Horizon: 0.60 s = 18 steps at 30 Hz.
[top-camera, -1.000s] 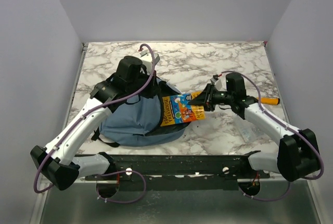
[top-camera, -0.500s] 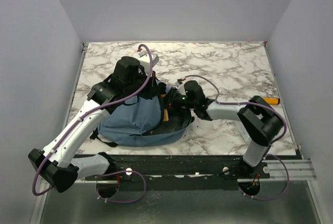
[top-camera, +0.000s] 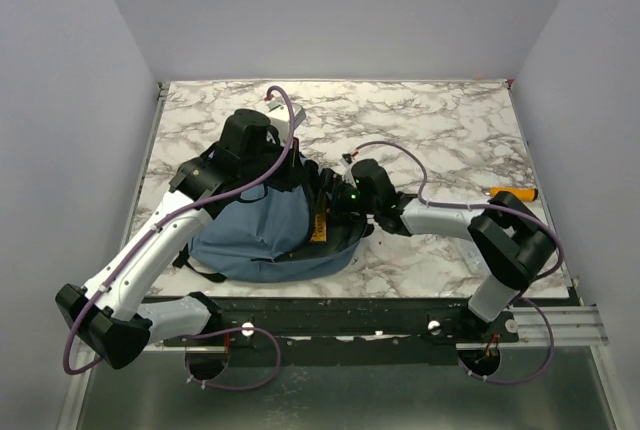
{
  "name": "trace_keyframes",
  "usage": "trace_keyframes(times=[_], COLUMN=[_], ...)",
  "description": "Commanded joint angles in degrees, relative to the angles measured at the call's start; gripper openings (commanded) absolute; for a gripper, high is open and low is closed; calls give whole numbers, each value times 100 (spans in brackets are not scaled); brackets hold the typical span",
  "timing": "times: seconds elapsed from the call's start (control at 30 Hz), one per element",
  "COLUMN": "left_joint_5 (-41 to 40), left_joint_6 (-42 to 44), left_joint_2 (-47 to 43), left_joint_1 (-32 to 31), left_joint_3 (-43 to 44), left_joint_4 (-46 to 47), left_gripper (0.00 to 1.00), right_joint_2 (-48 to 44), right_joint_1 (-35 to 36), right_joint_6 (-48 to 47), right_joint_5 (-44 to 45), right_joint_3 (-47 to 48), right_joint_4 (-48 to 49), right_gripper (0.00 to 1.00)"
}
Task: Pack the student bag
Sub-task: Place the book in the student bag.
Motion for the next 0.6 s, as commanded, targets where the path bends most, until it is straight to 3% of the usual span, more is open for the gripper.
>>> trace_keyframes(times=[0.0, 0.1, 0.23, 0.33, 0.43, 0.57], left_joint_5=[164, 191, 258, 303, 301, 271], left_joint_6=[24, 32, -9, -53, -113, -169], left_joint_2=[-80, -49, -56, -76, -107, -163], left_joint_1=[29, 29, 29, 29, 29, 29], left_joint_3=[-34, -56, -103, -139, -178, -223], left_joint_4=[224, 219, 229, 238, 252, 264], left_gripper=[0, 0, 0, 0, 0, 0], right_joint_2=[-474, -474, -217, 119, 497, 756], right_joint_1=[-28, -25, 15, 113, 245, 401], right_joint_6=[-562, -539, 32, 653, 1201, 1157], right_joint_5=[-7, -251, -424, -353, -146, 1], right_joint_3=[-626, -690, -743, -607, -228, 166], right_joint_4=[-581, -390, 442, 1184, 1818, 1810], right_gripper=[89, 74, 28, 14, 11, 19])
